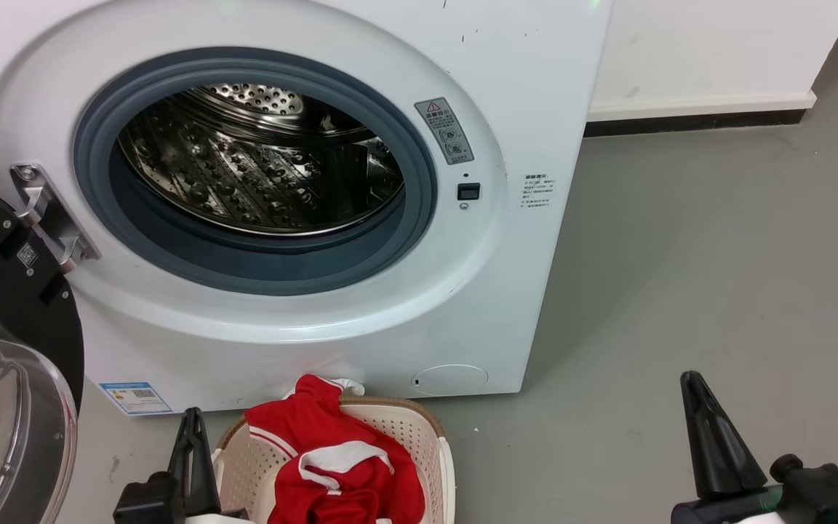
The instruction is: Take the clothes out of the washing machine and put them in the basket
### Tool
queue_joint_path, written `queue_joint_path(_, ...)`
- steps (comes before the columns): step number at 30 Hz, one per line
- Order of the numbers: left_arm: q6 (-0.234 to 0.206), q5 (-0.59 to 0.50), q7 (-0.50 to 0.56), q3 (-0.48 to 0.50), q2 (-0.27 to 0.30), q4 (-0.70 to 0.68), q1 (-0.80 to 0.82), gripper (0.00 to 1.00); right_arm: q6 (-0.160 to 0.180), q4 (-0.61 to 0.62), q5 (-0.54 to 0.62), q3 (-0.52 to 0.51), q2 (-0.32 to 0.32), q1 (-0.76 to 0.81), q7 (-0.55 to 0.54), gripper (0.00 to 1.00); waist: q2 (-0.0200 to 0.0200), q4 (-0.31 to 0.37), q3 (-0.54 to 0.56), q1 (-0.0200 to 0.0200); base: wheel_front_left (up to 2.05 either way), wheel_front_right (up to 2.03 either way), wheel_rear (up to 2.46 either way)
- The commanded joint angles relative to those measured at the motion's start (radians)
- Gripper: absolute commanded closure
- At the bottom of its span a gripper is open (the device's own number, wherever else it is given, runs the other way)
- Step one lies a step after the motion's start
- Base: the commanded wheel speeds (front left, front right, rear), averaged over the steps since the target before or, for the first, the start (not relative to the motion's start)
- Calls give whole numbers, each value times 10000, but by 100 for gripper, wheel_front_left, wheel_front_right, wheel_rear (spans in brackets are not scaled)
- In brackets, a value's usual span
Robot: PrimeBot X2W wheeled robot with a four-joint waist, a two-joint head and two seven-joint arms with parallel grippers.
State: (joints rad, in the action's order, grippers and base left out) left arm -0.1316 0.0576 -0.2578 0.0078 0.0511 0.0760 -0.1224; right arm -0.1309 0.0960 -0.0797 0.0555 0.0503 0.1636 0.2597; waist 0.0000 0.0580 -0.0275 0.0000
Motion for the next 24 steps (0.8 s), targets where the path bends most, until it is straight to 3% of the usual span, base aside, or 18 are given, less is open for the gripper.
queue_joint_path(1, 49, 279, 45, 8, 0, -59, 37, 100, 0, 86, -278, 8, 6, -13, -14, 100, 0, -6, 2, 0, 0, 0, 0)
queue_joint_path(24, 804, 4854, 1018, 195, 107, 487, 739, 100, 1, -934, -5008, -124, 297, -851, -808, 100, 0, -112, 48, 0, 0, 0, 0)
